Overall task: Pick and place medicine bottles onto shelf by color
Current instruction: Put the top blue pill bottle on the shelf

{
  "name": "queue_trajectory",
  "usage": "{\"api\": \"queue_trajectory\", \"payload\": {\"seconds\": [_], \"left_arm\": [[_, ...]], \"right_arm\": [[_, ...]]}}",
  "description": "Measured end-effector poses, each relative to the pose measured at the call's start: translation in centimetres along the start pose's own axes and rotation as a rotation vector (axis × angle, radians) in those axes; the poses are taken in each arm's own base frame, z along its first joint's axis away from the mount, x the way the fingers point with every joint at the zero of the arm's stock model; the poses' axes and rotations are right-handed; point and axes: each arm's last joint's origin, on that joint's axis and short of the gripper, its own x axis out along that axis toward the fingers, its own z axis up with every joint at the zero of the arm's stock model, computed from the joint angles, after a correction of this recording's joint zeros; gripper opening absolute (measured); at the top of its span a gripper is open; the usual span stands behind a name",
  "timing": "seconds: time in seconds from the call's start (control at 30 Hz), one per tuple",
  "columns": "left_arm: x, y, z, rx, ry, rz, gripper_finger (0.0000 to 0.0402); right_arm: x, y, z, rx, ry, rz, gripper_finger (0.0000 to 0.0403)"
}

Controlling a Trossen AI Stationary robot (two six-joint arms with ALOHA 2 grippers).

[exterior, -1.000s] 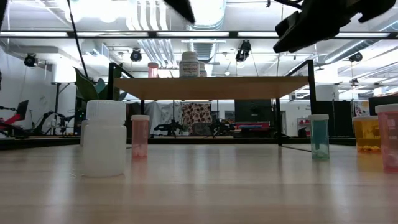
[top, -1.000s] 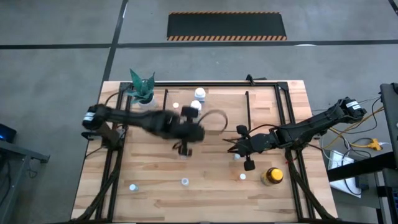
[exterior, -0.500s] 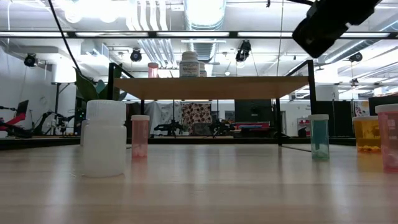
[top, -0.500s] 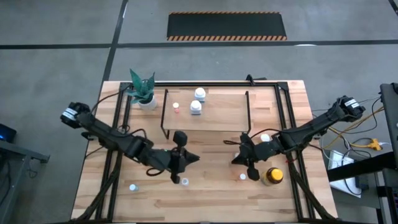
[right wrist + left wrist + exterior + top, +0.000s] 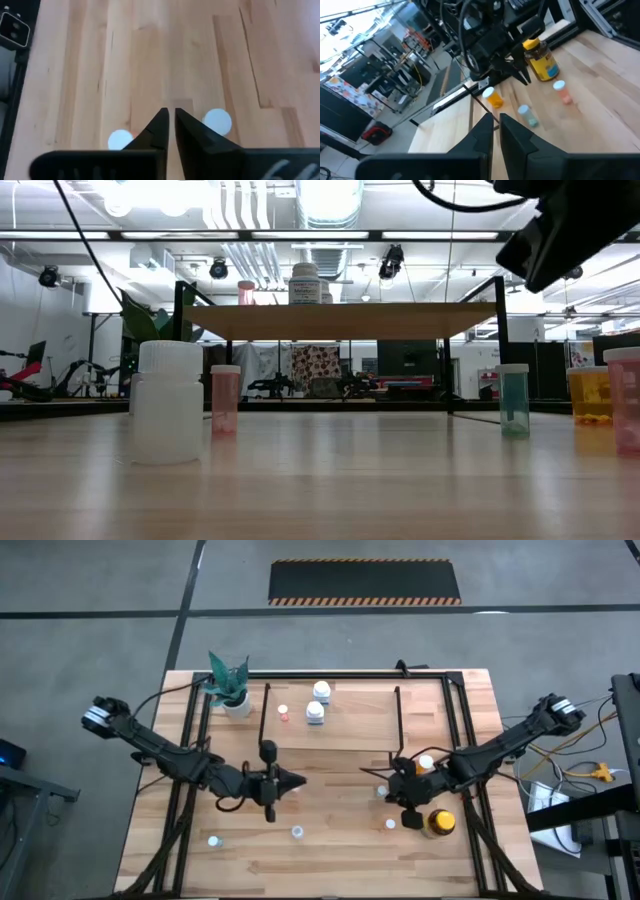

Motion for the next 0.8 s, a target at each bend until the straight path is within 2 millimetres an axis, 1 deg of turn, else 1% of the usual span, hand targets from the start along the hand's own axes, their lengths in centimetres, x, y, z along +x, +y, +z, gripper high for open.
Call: {"api": "queue_trajectory", "payload": {"seconds": [0.07,0.2,0.37,0.47,0.63,0.8], "left_arm": [[-0.3,0.0,-0.5,-0.015,-0.02,0.011,0.0013],[-0.6,-0.2,-1.2,0.0,-0.039,0.022,0.0013],[-0.9,0.1,-1.1,0.002,-0.054,0.044,0.0013],[-0.9,0.1,-1.1,0.003,-0.052,0.043,0.0013],[-0.9,0.1,-1.1,0.002,-0.052,0.043,0.0013],[-0.8,0.0,-1.2,0.002,-0.051,0.042,0.0013]], "right_arm": [[0.4,-0.1,0.0,0.022,0.008,-0.02,0.0048],[1.4,-0.3,-0.2,0.029,0.019,-0.104,0.0105],[2.9,-0.3,-0.6,0.007,0.07,-0.147,0.017],[3.7,-0.4,-0.8,-0.003,0.087,-0.199,0.0199],[4.5,-0.8,-1.3,-0.013,0.114,-0.285,0.0224],[5.2,-1.2,-1.4,-0.007,0.138,-0.315,0.0226]]}}
